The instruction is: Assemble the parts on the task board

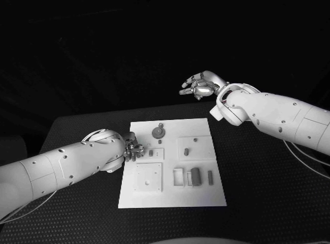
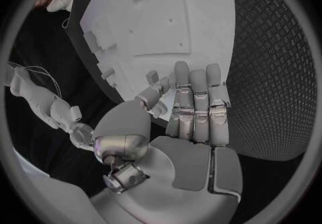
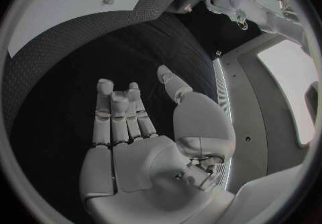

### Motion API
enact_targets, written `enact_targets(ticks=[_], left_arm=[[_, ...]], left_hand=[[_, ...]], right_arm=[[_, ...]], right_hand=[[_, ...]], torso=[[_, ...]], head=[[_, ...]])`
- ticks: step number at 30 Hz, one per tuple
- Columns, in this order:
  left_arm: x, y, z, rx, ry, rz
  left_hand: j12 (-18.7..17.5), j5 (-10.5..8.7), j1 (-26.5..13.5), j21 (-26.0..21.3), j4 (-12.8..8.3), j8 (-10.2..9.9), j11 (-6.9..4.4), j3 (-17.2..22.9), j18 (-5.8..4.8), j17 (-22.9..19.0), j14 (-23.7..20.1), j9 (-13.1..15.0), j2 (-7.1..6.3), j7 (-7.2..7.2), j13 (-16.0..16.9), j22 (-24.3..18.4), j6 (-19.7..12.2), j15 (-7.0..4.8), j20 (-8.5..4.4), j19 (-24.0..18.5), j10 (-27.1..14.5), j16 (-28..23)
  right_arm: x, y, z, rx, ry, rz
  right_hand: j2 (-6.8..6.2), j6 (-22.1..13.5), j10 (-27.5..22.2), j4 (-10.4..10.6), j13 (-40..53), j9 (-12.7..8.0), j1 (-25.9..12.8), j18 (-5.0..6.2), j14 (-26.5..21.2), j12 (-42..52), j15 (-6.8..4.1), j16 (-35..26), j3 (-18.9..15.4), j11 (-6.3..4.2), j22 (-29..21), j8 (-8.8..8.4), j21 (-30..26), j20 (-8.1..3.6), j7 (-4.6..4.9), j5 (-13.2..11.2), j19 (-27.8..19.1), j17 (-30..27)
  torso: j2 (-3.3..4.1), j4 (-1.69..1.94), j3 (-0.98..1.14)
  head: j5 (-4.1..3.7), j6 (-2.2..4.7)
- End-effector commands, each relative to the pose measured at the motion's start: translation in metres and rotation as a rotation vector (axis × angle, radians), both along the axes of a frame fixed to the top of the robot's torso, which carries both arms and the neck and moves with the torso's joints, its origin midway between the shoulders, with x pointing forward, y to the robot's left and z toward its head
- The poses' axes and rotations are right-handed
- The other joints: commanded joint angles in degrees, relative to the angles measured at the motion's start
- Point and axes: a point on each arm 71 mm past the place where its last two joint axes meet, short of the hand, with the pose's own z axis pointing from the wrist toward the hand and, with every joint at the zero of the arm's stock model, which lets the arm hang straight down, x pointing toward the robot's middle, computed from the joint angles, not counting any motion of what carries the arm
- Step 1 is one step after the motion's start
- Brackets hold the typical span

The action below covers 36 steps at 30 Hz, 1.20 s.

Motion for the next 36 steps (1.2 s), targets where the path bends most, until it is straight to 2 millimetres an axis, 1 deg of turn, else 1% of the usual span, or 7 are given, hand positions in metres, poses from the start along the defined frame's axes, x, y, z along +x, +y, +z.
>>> enact_targets(ticks=[1,7,9,11,15,25,36], left_arm=[[-0.008,-0.005,-0.009,0.051,0.050,-0.047],[-0.008,-0.006,-0.009,0.055,0.051,-0.046],[-0.008,-0.005,-0.009,0.058,0.051,-0.042],[-0.007,-0.004,-0.009,0.057,0.048,-0.037],[-0.007,-0.003,-0.009,0.054,0.039,-0.029],[-0.006,-0.001,-0.008,0.047,0.026,-0.014],[-0.003,0.004,-0.006,0.029,-0.002,0.010]], left_hand=[[0.3,-0.08,-0.4,0.3,0.0,0.2,-0.40,0.7,-0.25,-0.3,0.2,0.1,-0.24,-2.93,0.1,1.5,3.3,-0.11,-0.33,0.2,-0.2,0.2],[0.5,-1.34,-1.3,0.8,0.1,0.0,-0.28,1.2,-0.32,-1.0,-0.1,0.4,-0.51,-2.79,0.1,1.5,3.0,-0.06,-0.29,-0.2,-0.7,0.4],[0.4,-4.03,-2.2,0.8,0.4,-0.3,-0.01,1.3,-0.38,-1.7,-0.7,0.5,-0.94,-2.51,-0.1,1.4,2.3,0.11,-0.15,-0.9,-1.5,0.3],[0.4,-6.38,-3.2,0.9,1.1,-0.5,0.18,1.1,-0.41,-2.3,-1.1,0.6,-2.24,-2.31,-0.3,1.4,1.9,0.23,-0.04,-1.3,-1.9,0.2],[0.2,-7.37,-4.7,0.7,2.0,-1.2,0.57,0.8,-0.44,-3.3,-1.8,0.7,-3.98,-1.78,-0.6,1.3,0.6,0.43,0.18,-2.1,-2.8,0.2],[0.2,-6.98,-8.3,0.4,2.6,-2.0,1.11,-2.9,-0.40,-4.8,-3.2,1.0,-7.74,-1.13,-1.0,1.2,-1.1,0.68,0.44,-3.3,-4.2,0.6],[0.4,-7.55,-8.7,0.3,3.6,-2.0,1.15,-3.0,-0.35,-5.3,-3.4,1.2,-9.03,-1.07,-1.1,1.2,-1.3,0.69,0.46,-3.3,-4.5,0.9]], right_arm=[[0.000,0.002,0.000,-0.001,0.004,0.014],[0.000,0.002,0.000,-0.001,0.003,0.014],[0.000,0.002,0.000,-0.001,0.003,0.014],[0.000,0.002,0.000,0.000,0.003,0.014],[0.000,0.002,0.000,-0.001,0.003,0.013],[0.000,0.001,0.000,-0.001,0.004,0.014],[0.000,0.001,-0.001,-0.001,0.005,0.013]], right_hand=[[-0.04,0.0,-0.5,0.3,-0.1,-0.1,-0.5,0.86,-0.5,0.4,-0.04,0.2,0.0,-0.05,0.6,-0.07,-0.3,-0.28,0.27,-0.1,0.1,-0.1],[-0.04,0.0,-0.5,0.3,-0.1,-0.1,-0.5,0.86,-0.5,0.4,-0.04,0.2,0.0,-0.05,0.6,-0.07,-0.3,-0.28,0.27,-0.1,0.1,-0.1],[-0.05,0.0,-0.5,0.3,-0.1,-0.1,-0.5,0.86,-0.5,0.4,-0.04,0.2,0.0,-0.05,0.6,-0.07,-0.3,-0.28,0.28,-0.1,0.1,-0.1],[-0.06,-0.1,-0.6,0.3,-0.1,-0.1,-0.5,0.86,-0.5,0.4,-0.03,0.2,0.0,-0.04,0.6,-0.07,-0.3,-0.27,0.28,-0.1,0.1,-0.1],[-0.07,-0.1,-0.6,0.3,-0.1,-0.1,-0.5,0.86,-0.5,0.4,-0.03,0.1,0.0,-0.04,0.6,-0.08,-0.3,-0.27,0.28,-0.1,0.1,-0.1],[-0.13,-0.2,-0.6,0.3,-0.1,-0.1,-0.5,0.86,-0.6,0.3,-0.02,0.1,0.0,-0.02,0.6,-0.12,-0.4,-0.26,0.31,-0.1,0.1,-0.1],[-0.16,-0.2,-0.7,0.3,-0.2,-0.1,-0.5,0.86,-0.6,0.3,0.00,0.1,0.0,0.00,0.6,-0.15,-0.4,-0.24,0.33,-0.1,0.0,-0.2]], torso=[[0.00,0.01,0.01],[0.02,0.00,0.00],[0.01,0.01,0.01],[0.02,0.01,0.00],[0.01,0.03,-0.02],[0.03,0.03,-0.04],[0.02,0.02,-0.04]], head=[[-0.01,-0.07],[-0.01,-0.04],[-0.04,-0.02],[-0.07,-0.02],[-0.10,-0.05],[-0.20,0.07],[-0.20,0.16]])
